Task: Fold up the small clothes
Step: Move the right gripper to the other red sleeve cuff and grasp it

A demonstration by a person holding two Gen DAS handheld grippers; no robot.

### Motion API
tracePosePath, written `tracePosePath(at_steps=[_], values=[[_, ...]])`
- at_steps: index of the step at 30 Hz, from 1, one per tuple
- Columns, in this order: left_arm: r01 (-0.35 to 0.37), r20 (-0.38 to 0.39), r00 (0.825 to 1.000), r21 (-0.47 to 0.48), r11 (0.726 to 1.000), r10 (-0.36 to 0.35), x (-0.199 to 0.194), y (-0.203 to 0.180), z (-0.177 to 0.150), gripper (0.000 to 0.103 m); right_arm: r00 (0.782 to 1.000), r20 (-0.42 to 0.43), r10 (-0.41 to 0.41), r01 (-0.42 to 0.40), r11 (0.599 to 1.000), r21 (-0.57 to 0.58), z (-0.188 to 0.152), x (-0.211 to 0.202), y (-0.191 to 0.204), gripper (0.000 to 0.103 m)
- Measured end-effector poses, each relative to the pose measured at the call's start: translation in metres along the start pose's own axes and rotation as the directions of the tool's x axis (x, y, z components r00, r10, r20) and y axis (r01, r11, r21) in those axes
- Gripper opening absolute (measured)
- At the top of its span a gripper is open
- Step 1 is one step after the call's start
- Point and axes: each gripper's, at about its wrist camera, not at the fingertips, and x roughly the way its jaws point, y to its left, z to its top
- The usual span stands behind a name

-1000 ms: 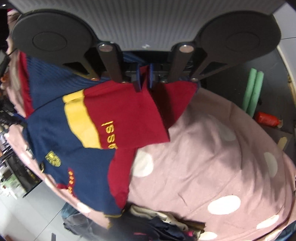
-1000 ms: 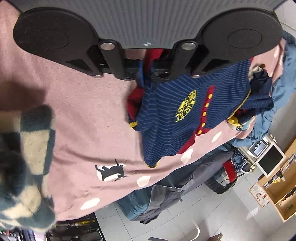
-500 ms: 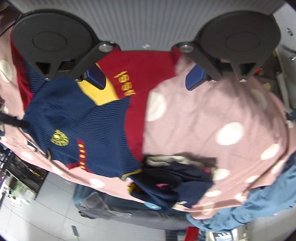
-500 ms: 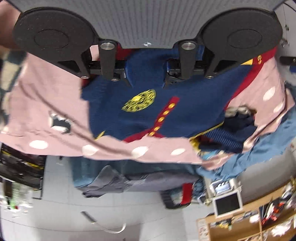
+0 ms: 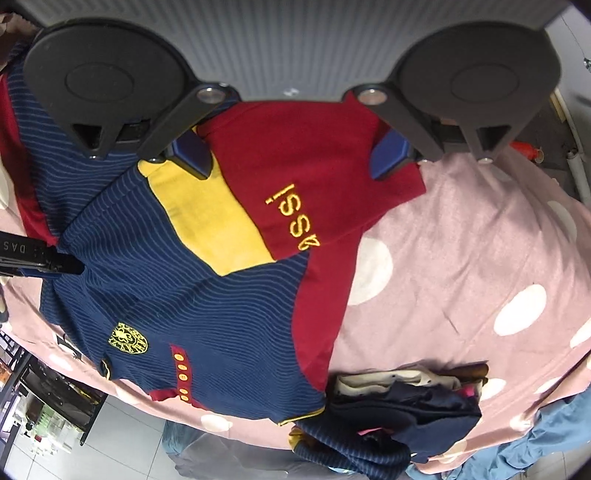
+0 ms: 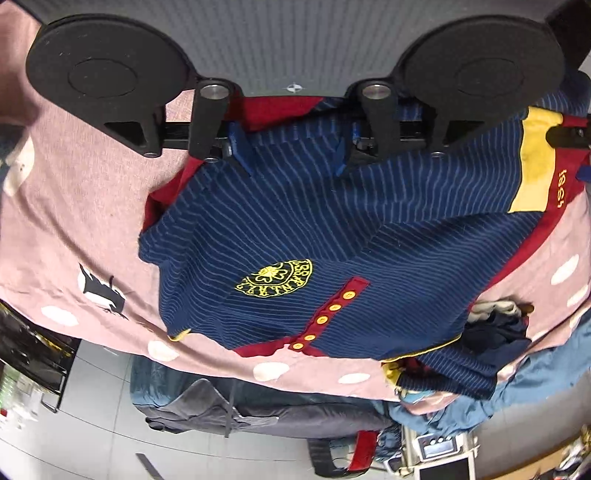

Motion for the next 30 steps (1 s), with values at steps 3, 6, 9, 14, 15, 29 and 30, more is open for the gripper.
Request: tracePosePath(at_steps=[3, 6, 9, 14, 15, 29, 30], values=[[-0.002, 0.047, 0.999, 0.024, 1.0, 0.001, -0.021, 0.003, 0.011, 0.096, 0.996, 0.086, 0.02, -0.021, 1.0, 0.006, 0.011, -0.023, -0.003, 0.096], [-0.031, 0.14, 0.99, 0.028, 0.999, 0.027, -0.041, 0.015, 0.029, 0.103, 0.991, 0.123, 0.058, -0.055, 0.998, -0.028, 0.029, -0.037, -0.006, 0.103], [-0.082, 0.179, 0.98, -0.004, 0.997, 0.082, -0.042, 0.034, 0.051, 0.103, 0.975, 0.124, 0.183, -0.186, 0.983, 0.009, 0.049, -0.038, -0.014, 0.103], [-0.056, 0.33, 0.94, -0.096, 0.994, 0.085, -0.039, 0.072, 0.097, 0.103, 0.938, 0.105, 0.331, -0.338, 0.94, 0.051, 0.083, -0.019, 0.001, 0.103], [-0.045, 0.353, 0.933, -0.098, 0.994, 0.077, -0.035, 0.079, 0.111, 0.103, 0.937, 0.104, 0.333, -0.339, 0.94, 0.045, 0.087, -0.016, 0.008, 0.103], [-0.02, 0.203, 0.978, -0.098, 0.995, 0.039, 0.1, 0.117, 0.312, 0.011, 0.928, 0.01, 0.372, -0.371, 0.924, 0.095, 0.078, 0.001, 0.043, 0.103], [-0.012, 0.207, 0.978, -0.109, 0.994, 0.034, 0.099, 0.111, 0.311, 0.004, 0.932, 0.007, 0.364, -0.362, 0.926, 0.109, 0.077, 0.002, 0.04, 0.103]])
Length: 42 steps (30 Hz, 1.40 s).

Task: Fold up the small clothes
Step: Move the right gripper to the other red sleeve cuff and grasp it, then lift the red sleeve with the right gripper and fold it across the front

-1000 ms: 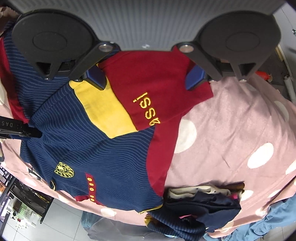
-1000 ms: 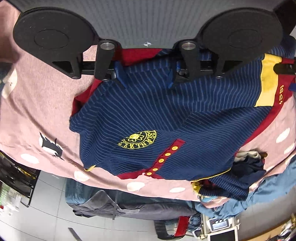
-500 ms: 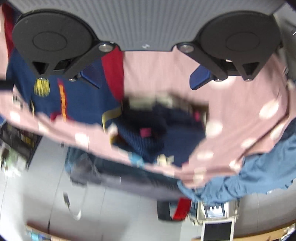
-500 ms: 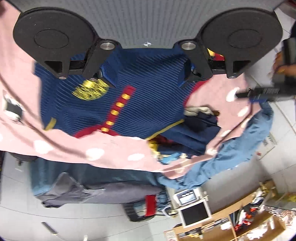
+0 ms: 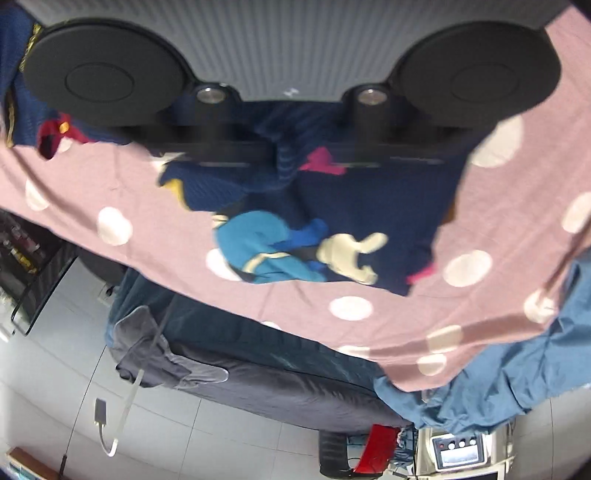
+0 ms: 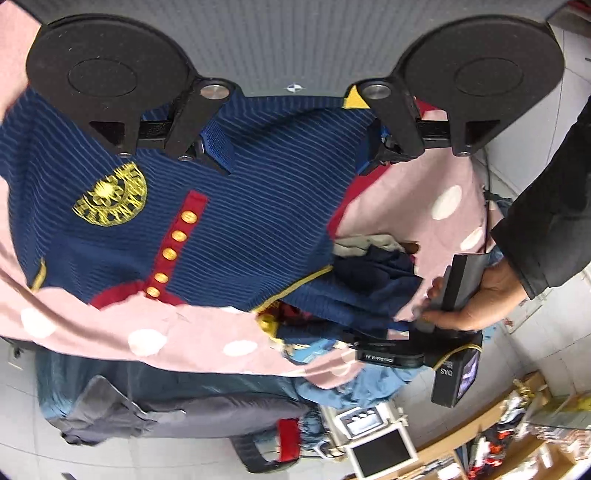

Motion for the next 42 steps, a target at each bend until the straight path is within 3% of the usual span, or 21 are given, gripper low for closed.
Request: tracePosePath(at_steps=[1, 3, 6, 8, 10, 11, 14, 15, 17, 20, 23, 24, 28, 30, 32, 33, 36, 39, 42], values=[[0.002, 0.029, 1.0, 0.005, 1.0, -0.002, -0.006, -0.008, -0.002, 0.004, 1.0, 0.004, -0.008, 0.008, 1.0, 0.012, -0.001, -0.001, -0.003, 0.103], [0.015, 0.106, 0.994, 0.103, 0.995, -0.026, -0.032, -0.034, -0.016, 0.004, 0.999, 0.024, -0.023, 0.022, 0.999, 0.031, -0.002, -0.006, -0.01, 0.103], [0.072, 0.203, 0.971, 0.244, 0.967, -0.124, -0.084, -0.076, -0.05, 0.004, 0.997, 0.06, -0.049, 0.046, 0.997, 0.054, -0.005, -0.016, -0.02, 0.103], [0.122, 0.203, 0.96, 0.317, 0.94, -0.193, -0.113, -0.099, -0.082, 0.005, 0.995, 0.07, -0.071, 0.066, 0.996, 0.062, -0.008, -0.021, -0.027, 0.103], [0.15, 0.163, 0.961, 0.379, 0.913, -0.225, -0.129, -0.117, -0.119, 0.012, 0.993, 0.066, -0.098, 0.094, 0.993, 0.069, -0.012, -0.024, -0.035, 0.103], [0.16, 0.13, 0.965, 0.399, 0.903, -0.229, -0.13, -0.125, -0.139, 0.021, 0.992, 0.063, -0.107, 0.102, 0.992, 0.08, -0.012, -0.023, -0.04, 0.103], [0.198, 0.027, 0.972, 0.455, 0.868, -0.236, -0.123, -0.142, -0.19, 0.061, 0.992, 0.055, -0.112, 0.104, 0.987, 0.126, -0.013, -0.021, -0.054, 0.103], [0.203, -0.004, 0.974, 0.457, 0.866, -0.226, -0.121, -0.146, -0.203, 0.063, 0.992, 0.061, -0.106, 0.097, 0.986, 0.133, -0.011, -0.02, -0.056, 0.103], [0.202, -0.031, 0.977, 0.444, 0.873, -0.21, -0.116, -0.146, -0.217, 0.064, 0.994, 0.082, -0.078, 0.068, 0.99, 0.124, -0.003, -0.016, -0.057, 0.103], [0.178, -0.046, 0.984, 0.384, 0.906, -0.174, -0.11, -0.136, -0.219, 0.071, 0.992, 0.124, 0.008, -0.015, 0.998, 0.055, 0.023, -0.001, -0.046, 0.103], [0.185, -0.029, 0.982, 0.296, 0.937, -0.185, -0.118, -0.119, -0.215, 0.076, 0.983, 0.109, 0.15, -0.146, 0.988, -0.051, 0.059, 0.039, -0.019, 0.103], [0.18, -0.023, 0.983, 0.276, 0.944, -0.18, -0.122, -0.114, -0.215, 0.078, 0.981, 0.102, 0.164, -0.157, 0.985, -0.075, 0.07, 0.055, -0.008, 0.103], [0.149, -0.031, 0.989, 0.213, 0.965, -0.146, -0.132, -0.101, -0.218, 0.083, 0.997, 0.024, 0.071, -0.067, 0.987, -0.147, 0.108, 0.131, 0.037, 0.103], [0.153, -0.039, 0.988, 0.175, 0.973, -0.149, -0.137, -0.096, -0.221, 0.083, 0.998, -0.016, -0.058, 0.054, 0.978, -0.203, 0.114, 0.167, 0.052, 0.101], [0.171, -0.033, 0.985, 0.145, 0.975, -0.168, -0.142, -0.092, -0.224, 0.083, 0.985, -0.058, -0.162, 0.143, 0.959, -0.245, 0.117, 0.192, 0.055, 0.007], [0.179, -0.031, 0.984, 0.137, 0.974, -0.176, -0.146, -0.09, -0.224, 0.083, 0.985, -0.053, -0.164, 0.147, 0.959, -0.241, 0.118, 0.192, 0.053, 0.007], [0.232, -0.032, 0.973, 0.142, 0.962, -0.229, -0.152, -0.091, -0.224, 0.082, 0.991, 0.1, -0.088, 0.108, 0.969, -0.223, 0.125, 0.145, 0.051, 0.007], [0.299, -0.061, 0.954, 0.16, 0.941, -0.293, -0.146, -0.102, -0.224, 0.081, 0.956, 0.292, -0.031, 0.093, 0.975, -0.201, 0.131, 0.07, 0.05, 0.007], [0.313, -0.059, 0.95, 0.203, 0.928, -0.308, -0.138, -0.12, -0.224, 0.081, 0.92, 0.392, 0.005, 0.07, 0.982, -0.176, 0.127, -0.005, 0.041, 0.007]])
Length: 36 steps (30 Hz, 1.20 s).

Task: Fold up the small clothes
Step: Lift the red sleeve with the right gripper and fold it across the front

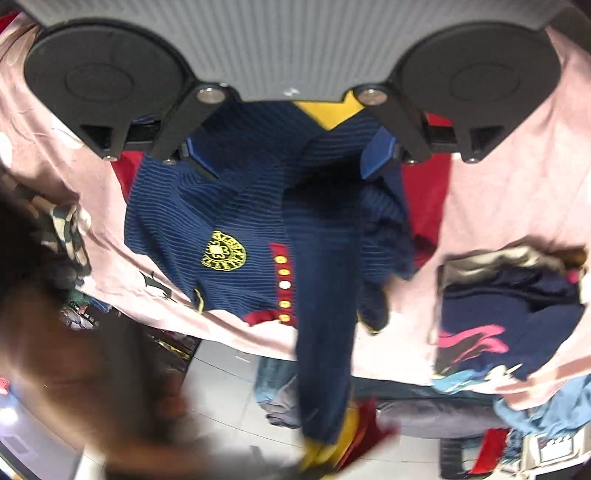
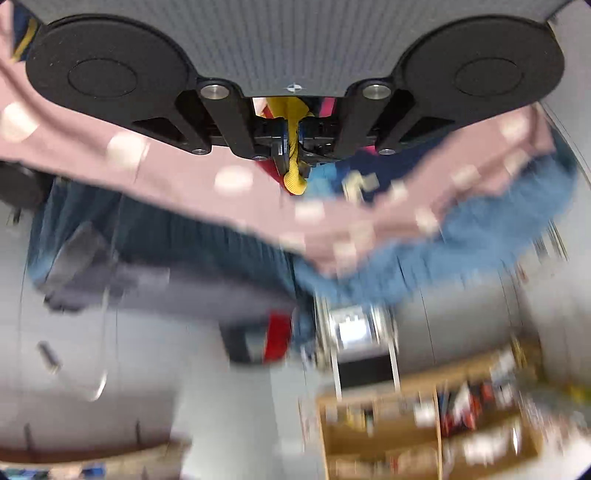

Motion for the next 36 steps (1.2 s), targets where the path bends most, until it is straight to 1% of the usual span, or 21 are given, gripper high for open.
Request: tracePosePath(at_steps=[2, 4, 8, 11, 14, 16, 17, 19, 20, 21, 22, 23, 24, 25, 26, 28, 30, 31, 33, 34, 36], values=[[-0.02, 0.011, 1.0, 0.048, 0.999, 0.02, 0.015, -0.008, 0.002, 0.08, 1.0, 0.022, 0.0, -0.001, 1.0, 0.026, 0.001, -0.048, -0.009, 0.007], [-0.037, -0.015, 0.999, 0.073, 0.997, 0.038, 0.033, -0.006, 0.007, 0.076, 1.0, 0.029, -0.006, 0.004, 0.998, 0.067, -0.008, -0.093, -0.018, 0.007], [-0.017, -0.05, 0.999, 0.08, 0.997, 0.021, 0.061, -0.001, 0.023, 0.075, 0.999, 0.034, -0.043, 0.039, 0.994, 0.106, -0.036, -0.165, -0.027, 0.007], [-0.103, 0.006, 0.995, 0.11, 0.989, 0.103, 0.082, 0.007, 0.041, 0.076, 0.998, -0.002, -0.058, 0.058, 0.991, 0.117, -0.057, -0.196, -0.025, 0.008], [-0.202, 0.059, 0.979, 0.104, 0.974, 0.197, 0.102, 0.022, 0.065, 0.078, 0.994, -0.09, 0.06, -0.046, 0.987, 0.152, -0.086, -0.205, -0.018, 0.008], [-0.247, 0.094, 0.966, 0.078, 0.966, 0.24, 0.114, 0.032, 0.078, 0.078, 0.978, -0.17, 0.122, -0.105, 0.989, 0.105, -0.109, -0.209, -0.007, 0.009], [-0.266, 0.112, 0.959, 0.053, 0.963, 0.259, 0.119, 0.037, 0.084, 0.078, 0.97, -0.206, 0.127, -0.11, 0.99, 0.091, -0.121, -0.205, 0.0, 0.009], [-0.279, 0.121, 0.953, 0.003, 0.96, 0.277, 0.128, 0.045, 0.092, 0.078, 0.946, -0.29, 0.146, -0.131, 0.989, 0.069, -0.146, -0.187, 0.011, 0.009], [-0.3, 0.128, 0.946, -0.018, 0.954, 0.299, 0.131, 0.049, 0.094, 0.078, 0.937, -0.321, 0.137, -0.119, 0.99, 0.076, -0.158, -0.177, 0.014, 0.01], [-0.311, 0.129, 0.941, -0.037, 0.95, 0.313, 0.134, 0.054, 0.096, 0.078, 0.921, -0.366, 0.137, -0.117, 0.99, 0.078, -0.169, -0.165, 0.018, 0.013], [-0.305, 0.109, 0.945, -0.05, 0.951, 0.309, 0.137, 0.058, 0.096, 0.078, 0.899, -0.413, 0.143, -0.124, 0.99, 0.072, -0.179, -0.154, 0.019, 0.014], [-0.293, 0.056, 0.953, -0.059, 0.954, 0.296, 0.141, 0.063, 0.097, 0.078, 0.877, -0.456, 0.149, -0.131, 0.989, 0.07, -0.187, -0.143, 0.022, 0.015], [-0.274, -0.003, 0.962, -0.063, 0.96, 0.274, 0.145, 0.068, 0.096, 0.078, 0.867, -0.475, 0.15, -0.137, 0.989, 0.062, -0.191, -0.142, 0.023, 0.021], [-0.265, -0.036, 0.964, -0.066, 0.962, 0.263, 0.144, 0.071, 0.093, 0.078, 0.87, -0.469, 0.152, -0.145, 0.988, 0.05, -0.19, -0.141, 0.026, 0.023], [-0.264, -0.044, 0.964, -0.064, 0.962, 0.261, 0.138, 0.072, 0.089, 0.078, 0.88, -0.448, 0.161, -0.162, 0.986, 0.036, -0.186, -0.142, 0.027, 0.026], [-0.238, -0.045, 0.971, -0.048, 0.97, 0.236, 0.123, 0.072, 0.081, 0.083, 0.91, -0.396, 0.126, -0.131, 0.991, 0.014, -0.176, -0.149, 0.023, 0.041], [-0.262, -0.064, 0.964, -0.024, 0.965, 0.26, 0.109, 0.072, 0.074, 0.101, 0.93, -0.361, 0.069, -0.068, 0.998, 0.018, -0.17, -0.157, 0.009, 0.049], [-0.28, -0.08, 0.957, -0.005, 0.96, 0.279, 0.102, 0.072, 0.07, 0.102, 0.936, -0.351, 0.036, -0.027, 0.999, 0.029, -0.166, -0.157, -0.001, 0.051], [-0.29, -0.098, 0.952, 0.013, 0.957, 0.289, 0.087, 0.075, 0.062, 0.102, 0.934, -0.357, -0.013, 0.041, 0.997, 0.07, -0.167, -0.157, -0.02, 0.051], [-0.282, -0.103, 0.954, 0.004, 0.96, 0.281, 0.079, 0.077, 0.058, 0.102, 0.93, -0.368, -0.019, 0.056, 0.994, 0.09, -0.169, -0.154, -0.027, 0.053], [-0.276, -0.113, 0.956, -0.033, 0.96, 0.271, 0.062, 0.082, 0.052, 0.102, 0.921, -0.389, 0.004, 0.048, 0.991, 0.125, -0.175, -0.153, -0.034, 0.053]])
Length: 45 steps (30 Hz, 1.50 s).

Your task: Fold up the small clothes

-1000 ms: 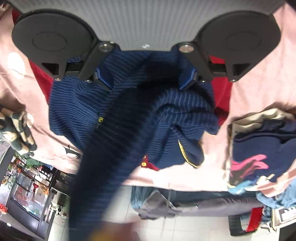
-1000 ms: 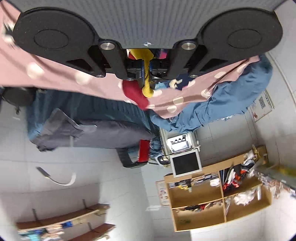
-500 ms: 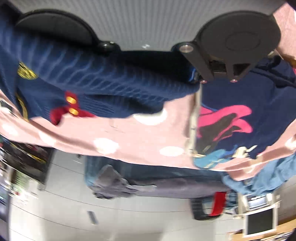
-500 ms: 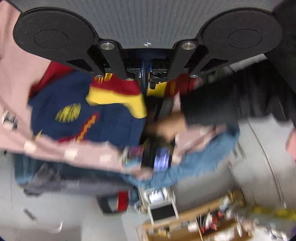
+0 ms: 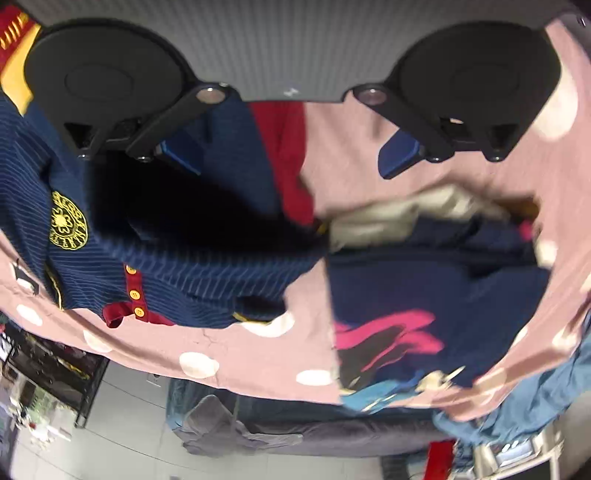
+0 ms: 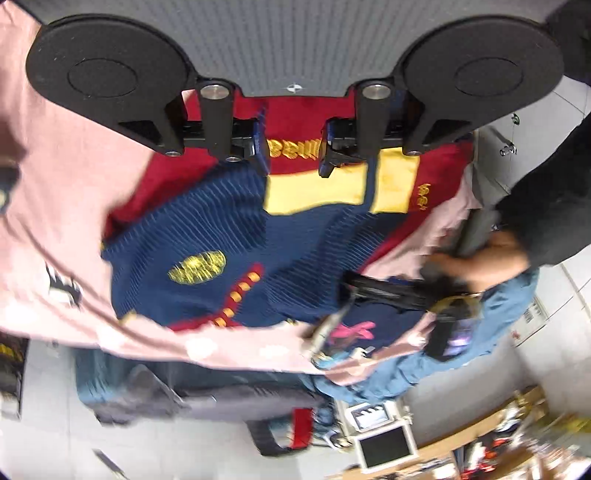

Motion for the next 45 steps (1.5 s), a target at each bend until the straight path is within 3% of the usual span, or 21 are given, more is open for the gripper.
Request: tracePosePath(at_steps=[3, 5, 8, 11, 12, 13, 16, 18, 22, 27, 29, 30, 32, 34, 36, 39, 43, 45], values=[[0.004, 0.026, 1.0, -0.032, 0.999, -0.003, -0.021, 0.01, -0.011, 0.102, 0.999, -0.042, 0.031, -0.03, 0.999, 0.012, -0.008, 0.012, 0.0, 0.051], [0.003, 0.04, 0.999, -0.057, 0.998, -0.001, -0.033, 0.015, -0.017, 0.102, 0.997, -0.072, -0.009, 0.013, 0.998, 0.058, -0.013, 0.023, -0.003, 0.052], [0.017, 0.056, 0.998, -0.092, 0.996, -0.012, -0.047, 0.02, -0.023, 0.102, 0.995, -0.099, -0.005, 0.015, 0.995, 0.102, -0.021, 0.032, -0.008, 0.05], [-0.003, 0.076, 0.997, -0.067, 0.998, 0.008, -0.06, 0.015, -0.027, 0.102, 0.995, -0.102, -0.017, 0.024, 0.998, 0.063, -0.024, 0.031, -0.001, 0.048], [-0.008, 0.083, 0.996, -0.053, 0.999, 0.013, -0.064, 0.012, -0.03, 0.102, 0.993, -0.113, -0.02, 0.027, 0.998, 0.062, -0.024, 0.029, 0.0, 0.032], [-0.01, 0.093, 0.996, -0.045, 0.999, 0.014, -0.067, 0.01, -0.031, 0.102, 0.993, -0.119, -0.016, 0.025, 0.997, 0.079, -0.024, 0.027, 0.0, 0.004], [0.003, 0.087, 0.996, -0.038, 0.999, 0.001, -0.069, 0.008, -0.035, 0.102, 0.996, -0.06, 0.066, -0.057, 0.99, 0.131, -0.021, 0.012, -0.002, 0.004], [-0.009, 0.091, 0.996, -0.032, 0.999, 0.011, -0.067, 0.007, -0.035, 0.102, 0.992, -0.068, 0.11, -0.1, 0.985, 0.137, -0.021, 0.008, -0.001, 0.004], [-0.034, 0.087, 0.996, -0.007, 0.999, 0.035, -0.059, 0.004, -0.033, 0.102, 0.979, -0.205, 0.011, 0.001, 0.998, 0.059, -0.037, 0.021, 0.003, 0.004], [-0.031, 0.101, 0.994, 0.007, 0.999, 0.03, -0.055, 0.008, -0.024, 0.102, 0.961, -0.276, 0.014, -0.002, 0.999, 0.045, -0.031, 0.006, 0.001, 0.004], [-0.039, 0.125, 0.991, -0.001, 0.999, 0.038, -0.054, 0.013, -0.014, 0.102, 0.943, -0.334, 0.009, -0.01, 1.0, -0.001, -0.031, 0.0, 0.003, 0.004], [-0.041, 0.133, 0.99, -0.013, 0.999, 0.042, -0.052, 0.016, -0.007, 0.102, 0.937, -0.349, 0.011, -0.011, 1.0, 0.0, -0.032, -0.002, -0.001, 0.005], [-0.008, 0.152, 0.988, -0.049, 0.999, 0.016, -0.046, 0.022, 0.013, 0.102, 0.947, -0.316, 0.062, -0.047, 0.997, 0.055, -0.034, -0.001, -0.013, 0.024], [0.054, 0.16, 0.986, -0.07, 0.996, -0.042, -0.034, 0.023, 0.038, 0.102, 0.959, -0.276, 0.072, -0.052, 0.995, 0.08, -0.032, 0.001, -0.018, 0.079], [0.075, 0.164, 0.984, -0.042, 0.996, -0.067, -0.019, 0.017, 0.066, 0.102, 0.982, -0.187, -0.006, 0.02, 0.997, 0.074, -0.022, -0.006, -0.018, 0.103], [0.033, 0.125, 0.991, 0.028, 0.999, -0.036, 0.014, 0.003, 0.113, 0.103, 0.992, -0.065, -0.112, 0.118, 0.988, 0.096, -0.009, -0.016, -0.027, 0.103], [0.022, -0.038, 0.999, 0.081, 0.996, -0.019, 0.074, -0.021, 0.166, 0.102, 0.993, -0.054, -0.108, 0.116, 0.976, 0.183, 0.003, -0.008, -0.041, 0.103], [-0.012, -0.117, 0.993, 0.114, 0.993, 0.025, 0.104, -0.033, 0.178, 0.093, 0.994, -0.064, -0.089, 0.101, 0.973, 0.206, 0.003, -0.002, -0.044, 0.103]])
